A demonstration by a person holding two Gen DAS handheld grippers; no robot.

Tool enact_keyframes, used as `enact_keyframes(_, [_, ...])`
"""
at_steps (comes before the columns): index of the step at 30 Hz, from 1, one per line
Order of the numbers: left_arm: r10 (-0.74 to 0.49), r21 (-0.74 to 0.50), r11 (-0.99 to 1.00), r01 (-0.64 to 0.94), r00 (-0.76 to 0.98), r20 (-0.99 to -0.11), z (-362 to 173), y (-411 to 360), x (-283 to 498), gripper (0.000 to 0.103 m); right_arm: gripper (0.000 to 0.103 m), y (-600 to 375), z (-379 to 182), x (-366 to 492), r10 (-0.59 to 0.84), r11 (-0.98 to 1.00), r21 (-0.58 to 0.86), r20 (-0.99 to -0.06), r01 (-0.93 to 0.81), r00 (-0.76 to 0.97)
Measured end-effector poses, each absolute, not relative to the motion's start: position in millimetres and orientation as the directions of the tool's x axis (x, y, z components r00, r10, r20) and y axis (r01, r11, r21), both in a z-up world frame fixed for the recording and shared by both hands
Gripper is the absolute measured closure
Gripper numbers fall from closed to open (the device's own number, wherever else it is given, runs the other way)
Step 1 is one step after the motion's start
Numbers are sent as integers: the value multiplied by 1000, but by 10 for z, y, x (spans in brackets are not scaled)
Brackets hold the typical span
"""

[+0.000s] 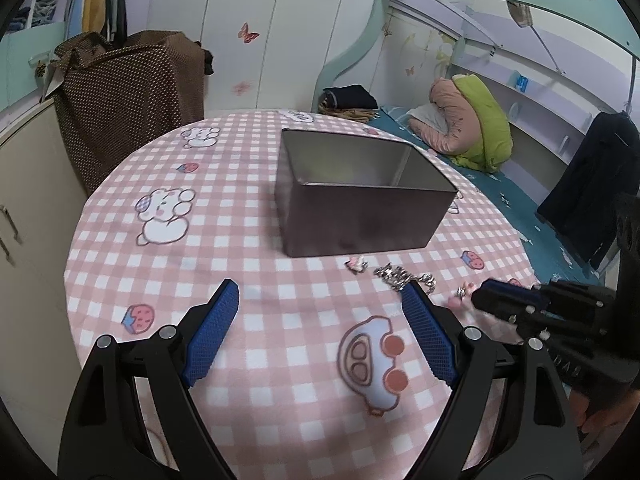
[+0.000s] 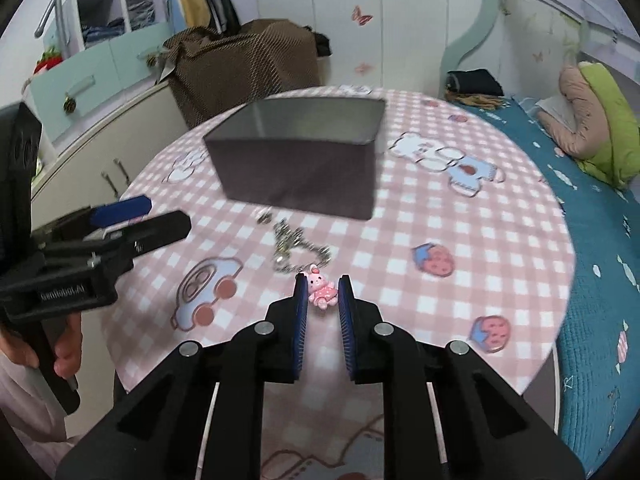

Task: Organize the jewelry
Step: 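Grasp the pink bear charm with the right gripper while the left grasps a small pink charm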

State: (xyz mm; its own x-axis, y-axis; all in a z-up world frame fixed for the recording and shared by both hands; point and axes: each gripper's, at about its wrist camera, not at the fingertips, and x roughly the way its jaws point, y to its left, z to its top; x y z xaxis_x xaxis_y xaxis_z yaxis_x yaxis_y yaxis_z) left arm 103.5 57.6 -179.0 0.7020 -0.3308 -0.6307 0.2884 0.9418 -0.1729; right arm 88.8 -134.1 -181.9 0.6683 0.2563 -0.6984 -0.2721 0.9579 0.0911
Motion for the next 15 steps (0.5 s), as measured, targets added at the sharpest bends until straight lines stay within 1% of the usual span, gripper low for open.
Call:
enact_keyframes(6, [-339,-155,936,316,692,-637,-1814,399,1205,20,88,-1509,-1719,960,227,970,91,-676,-226,701])
enact_keyframes(10, [-333,-146,936,321,669,-665,-1885,289,1346,30,88,-1603,-1673,1033,224,972,98,-663,-214,714])
enact_keyframes(12, [-310,-132,942,308,649,-695,-1937,233,1429,36,88,-1616,-1660,1072,228,971,99,-658,-217,717])
enact_keyframes(13, [-300,-131,945,300,638,-709,-1965,210,1475,42,88,-1618,-1655,1091,230,971,101,-656,-219,719])
enact_keyframes(15, [-293,-132,947,292,623,-725,-2004,185,1546,45,88,-1635,-1655,1132,240,968,108,-653,-225,718])
